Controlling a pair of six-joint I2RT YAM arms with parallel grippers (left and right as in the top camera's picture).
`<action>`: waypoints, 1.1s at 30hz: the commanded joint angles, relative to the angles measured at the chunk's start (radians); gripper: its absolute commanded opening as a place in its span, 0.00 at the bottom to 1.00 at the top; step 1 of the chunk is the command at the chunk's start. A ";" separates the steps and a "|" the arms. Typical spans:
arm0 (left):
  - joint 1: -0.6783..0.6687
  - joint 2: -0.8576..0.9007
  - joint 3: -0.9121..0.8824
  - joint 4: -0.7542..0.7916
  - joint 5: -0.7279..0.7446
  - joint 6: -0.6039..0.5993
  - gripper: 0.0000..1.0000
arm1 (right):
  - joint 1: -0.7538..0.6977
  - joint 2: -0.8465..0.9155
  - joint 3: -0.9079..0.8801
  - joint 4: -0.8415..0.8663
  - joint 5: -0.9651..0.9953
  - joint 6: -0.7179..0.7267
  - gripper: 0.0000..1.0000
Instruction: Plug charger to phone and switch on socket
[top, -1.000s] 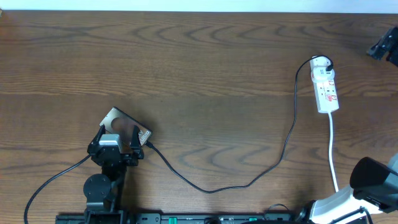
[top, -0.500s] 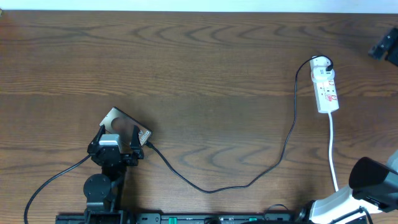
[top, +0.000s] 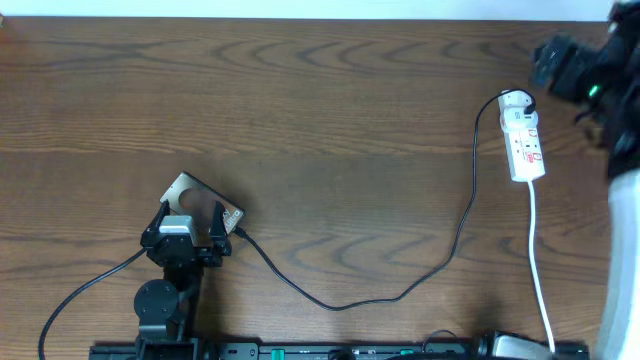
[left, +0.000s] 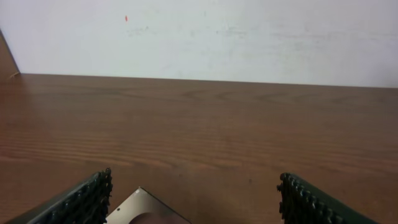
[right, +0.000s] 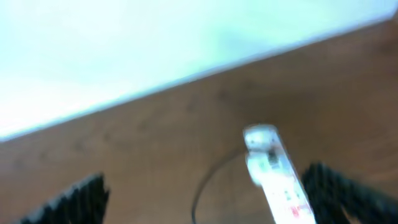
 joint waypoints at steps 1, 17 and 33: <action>0.004 -0.007 -0.012 -0.039 0.035 -0.005 0.84 | 0.033 -0.167 -0.331 0.199 0.003 0.011 0.99; 0.004 -0.007 -0.012 -0.039 0.035 -0.005 0.84 | 0.042 -0.986 -1.437 0.972 -0.006 -0.050 0.99; 0.004 -0.007 -0.012 -0.039 0.035 -0.005 0.84 | 0.044 -1.049 -1.490 0.848 -0.035 -0.254 0.99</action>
